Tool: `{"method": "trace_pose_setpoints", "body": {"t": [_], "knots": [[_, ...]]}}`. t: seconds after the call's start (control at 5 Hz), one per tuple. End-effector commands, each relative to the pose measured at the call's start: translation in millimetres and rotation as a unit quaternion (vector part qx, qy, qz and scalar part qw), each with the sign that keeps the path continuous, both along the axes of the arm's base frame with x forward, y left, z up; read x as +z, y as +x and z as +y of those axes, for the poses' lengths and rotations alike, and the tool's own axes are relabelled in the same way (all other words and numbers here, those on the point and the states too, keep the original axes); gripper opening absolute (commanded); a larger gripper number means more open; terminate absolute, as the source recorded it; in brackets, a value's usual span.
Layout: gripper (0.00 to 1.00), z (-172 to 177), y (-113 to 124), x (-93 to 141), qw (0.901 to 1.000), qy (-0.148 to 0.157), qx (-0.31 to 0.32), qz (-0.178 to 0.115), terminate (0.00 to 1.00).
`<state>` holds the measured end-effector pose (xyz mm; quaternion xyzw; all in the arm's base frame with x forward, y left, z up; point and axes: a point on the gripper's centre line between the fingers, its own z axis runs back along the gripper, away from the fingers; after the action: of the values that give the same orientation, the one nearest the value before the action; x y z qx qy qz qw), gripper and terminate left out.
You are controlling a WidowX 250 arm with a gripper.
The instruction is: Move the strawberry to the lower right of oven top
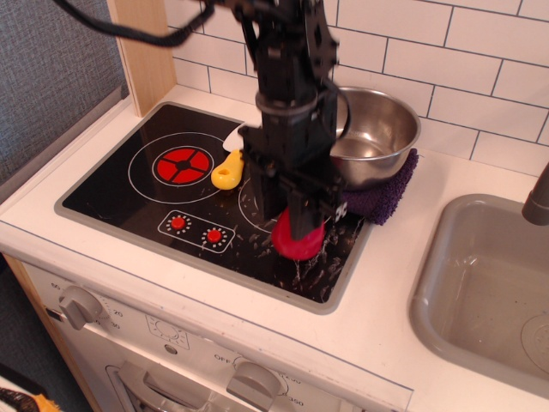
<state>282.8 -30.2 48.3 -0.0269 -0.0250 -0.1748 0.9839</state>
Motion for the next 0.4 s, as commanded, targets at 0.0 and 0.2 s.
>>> {"method": "trace_pose_setpoints", "body": {"t": [0.0,0.2], "knots": [[0.00,6.0,-4.6,-6.3,0.9999,-0.001,-0.005,-0.016,0.00],[1.00,7.8,-6.5,-1.0,0.9997,-0.005,-0.009,-0.022,0.00]]}}
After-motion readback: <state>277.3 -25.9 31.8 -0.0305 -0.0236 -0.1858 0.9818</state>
